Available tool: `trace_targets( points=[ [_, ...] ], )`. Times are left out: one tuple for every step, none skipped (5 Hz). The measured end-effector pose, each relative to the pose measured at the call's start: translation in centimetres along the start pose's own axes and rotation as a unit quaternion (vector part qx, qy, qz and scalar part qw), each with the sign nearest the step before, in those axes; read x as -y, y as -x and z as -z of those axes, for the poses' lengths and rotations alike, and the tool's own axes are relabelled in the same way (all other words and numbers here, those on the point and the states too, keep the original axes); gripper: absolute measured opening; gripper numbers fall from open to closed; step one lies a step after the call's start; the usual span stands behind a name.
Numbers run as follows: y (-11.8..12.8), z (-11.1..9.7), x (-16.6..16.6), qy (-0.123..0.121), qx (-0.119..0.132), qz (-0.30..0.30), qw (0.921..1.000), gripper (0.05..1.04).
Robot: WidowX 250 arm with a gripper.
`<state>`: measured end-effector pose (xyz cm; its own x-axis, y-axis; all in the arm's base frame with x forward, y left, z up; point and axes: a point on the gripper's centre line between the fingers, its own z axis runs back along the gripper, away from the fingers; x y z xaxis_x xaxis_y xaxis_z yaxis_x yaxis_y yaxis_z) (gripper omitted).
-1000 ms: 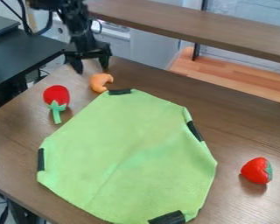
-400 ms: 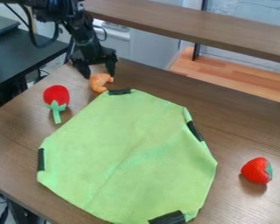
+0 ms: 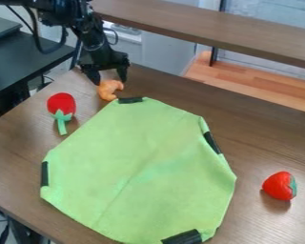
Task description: Put the orange figure on the top of the cloth
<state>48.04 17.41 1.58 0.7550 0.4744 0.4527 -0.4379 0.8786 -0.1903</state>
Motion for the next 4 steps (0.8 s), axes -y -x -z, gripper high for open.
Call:
trace_targets(
  points=[
    [0.3,0.7,0.8,-0.016,0.016,0.027,0.9994,0.999],
    [1.1,2.3,-0.2,-0.053,0.016,0.041,0.9976,1.001],
    [0.8,2.6,-1.1,-0.096,0.031,0.048,0.9937,0.946],
    [0.9,3.0,-1.5,-0.119,0.028,0.046,0.9915,0.674]
  ],
)
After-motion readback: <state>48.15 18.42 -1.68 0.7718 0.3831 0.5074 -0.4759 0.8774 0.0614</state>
